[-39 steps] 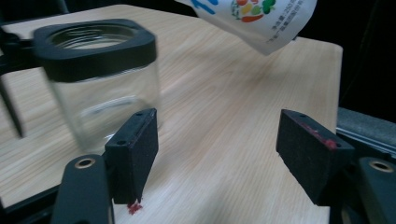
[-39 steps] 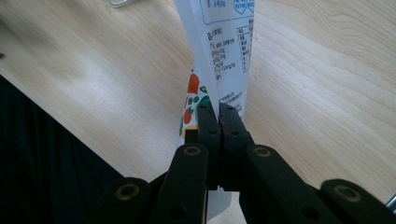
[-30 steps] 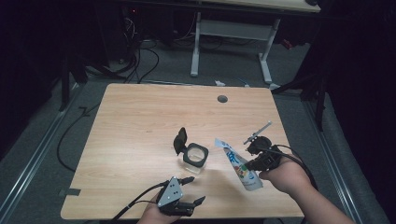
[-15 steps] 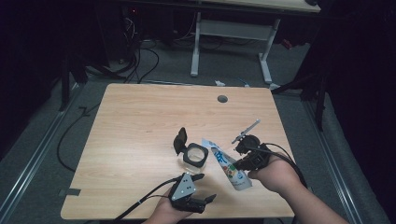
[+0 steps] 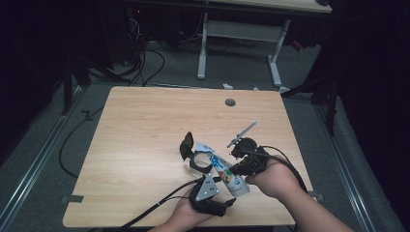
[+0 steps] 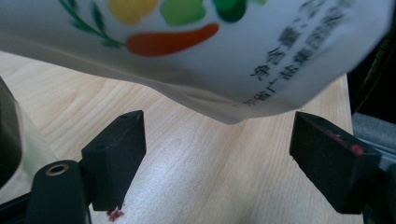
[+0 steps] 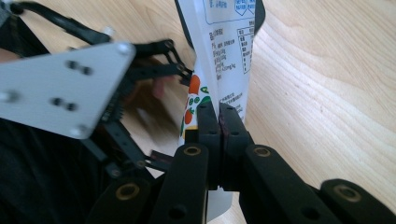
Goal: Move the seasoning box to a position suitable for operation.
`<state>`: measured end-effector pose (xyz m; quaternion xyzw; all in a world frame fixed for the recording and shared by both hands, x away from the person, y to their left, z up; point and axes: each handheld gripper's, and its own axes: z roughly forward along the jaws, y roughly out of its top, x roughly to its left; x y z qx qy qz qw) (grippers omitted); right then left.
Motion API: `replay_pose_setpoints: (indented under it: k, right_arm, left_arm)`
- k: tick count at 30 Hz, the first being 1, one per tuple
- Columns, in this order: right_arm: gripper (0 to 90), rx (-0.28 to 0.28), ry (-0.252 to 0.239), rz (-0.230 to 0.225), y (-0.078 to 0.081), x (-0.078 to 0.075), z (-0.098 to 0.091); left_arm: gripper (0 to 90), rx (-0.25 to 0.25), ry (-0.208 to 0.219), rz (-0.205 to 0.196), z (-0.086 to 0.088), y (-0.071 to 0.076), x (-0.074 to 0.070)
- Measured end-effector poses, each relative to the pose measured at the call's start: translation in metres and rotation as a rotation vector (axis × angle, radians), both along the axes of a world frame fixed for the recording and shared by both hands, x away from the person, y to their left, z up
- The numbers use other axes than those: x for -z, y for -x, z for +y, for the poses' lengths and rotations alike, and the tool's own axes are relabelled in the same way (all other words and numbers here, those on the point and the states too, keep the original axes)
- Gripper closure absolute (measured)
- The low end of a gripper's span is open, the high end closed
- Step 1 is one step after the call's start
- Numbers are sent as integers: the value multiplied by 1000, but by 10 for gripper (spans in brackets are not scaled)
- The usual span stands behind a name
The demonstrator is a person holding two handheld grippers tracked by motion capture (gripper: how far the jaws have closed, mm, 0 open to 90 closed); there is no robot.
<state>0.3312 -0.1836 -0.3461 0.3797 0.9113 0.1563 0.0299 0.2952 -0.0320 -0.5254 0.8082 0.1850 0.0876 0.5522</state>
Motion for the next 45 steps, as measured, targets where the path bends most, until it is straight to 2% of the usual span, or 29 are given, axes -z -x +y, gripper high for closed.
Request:
replay_pose_setpoints:
  k: [2, 5, 13, 26, 34, 43, 45]
  right_arm:
    - [898, 0, -3, -2, 0, -2, 3]
    - [898, -1, -13, 2, 0, -3, 7]
    - [898, -18, -25, 10, 0, -2, 15]
    - [899, 3, 6, 11, -1, -5, 11]
    - [898, 16, 22, 18, -2, -4, 10]
    - [896, 65, 30, 30, -3, 0, 8]
    - [896, 56, 27, 22, -3, 1, 9]
  left_arm:
    - [213, -3, 8, 7, -1, 0, 0]
    - [222, 0, 10, -20, 1, 1, -2]
    - [252, -19, 47, -11, 4, -1, -6]
    - [386, -37, 69, -29, 1, 8, -9]
    - [431, -67, 55, -31, -4, 14, -10]
    - [460, -90, 42, -27, -8, 18, -8]
    - [463, -99, 40, -31, -8, 19, -8]
